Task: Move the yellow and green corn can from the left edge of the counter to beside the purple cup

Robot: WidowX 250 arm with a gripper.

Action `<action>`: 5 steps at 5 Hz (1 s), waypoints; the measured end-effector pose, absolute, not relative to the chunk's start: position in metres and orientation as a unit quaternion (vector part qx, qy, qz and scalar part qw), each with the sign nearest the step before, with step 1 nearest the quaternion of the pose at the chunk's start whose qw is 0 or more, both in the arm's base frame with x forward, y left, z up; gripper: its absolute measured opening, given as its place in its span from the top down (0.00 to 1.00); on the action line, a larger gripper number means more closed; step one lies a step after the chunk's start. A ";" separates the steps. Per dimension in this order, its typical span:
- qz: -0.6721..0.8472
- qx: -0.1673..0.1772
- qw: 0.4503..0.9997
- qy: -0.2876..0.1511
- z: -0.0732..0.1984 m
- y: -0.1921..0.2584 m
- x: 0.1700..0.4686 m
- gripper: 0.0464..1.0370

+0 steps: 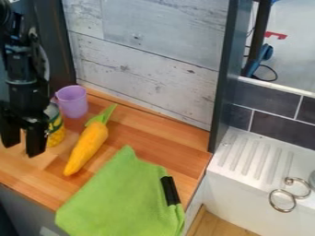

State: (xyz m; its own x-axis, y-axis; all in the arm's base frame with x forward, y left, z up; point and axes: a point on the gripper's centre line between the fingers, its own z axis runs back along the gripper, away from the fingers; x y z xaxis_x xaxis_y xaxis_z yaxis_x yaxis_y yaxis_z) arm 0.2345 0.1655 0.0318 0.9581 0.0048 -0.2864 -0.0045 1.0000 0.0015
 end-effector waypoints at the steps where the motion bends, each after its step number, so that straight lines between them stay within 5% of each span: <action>1: 0.015 0.022 0.987 0.157 0.043 0.165 0.228 0.04; 3: 0.055 0.082 0.987 0.129 0.104 0.148 0.207 0.04; 5: -0.014 0.062 0.996 -0.054 0.159 0.097 0.237 0.04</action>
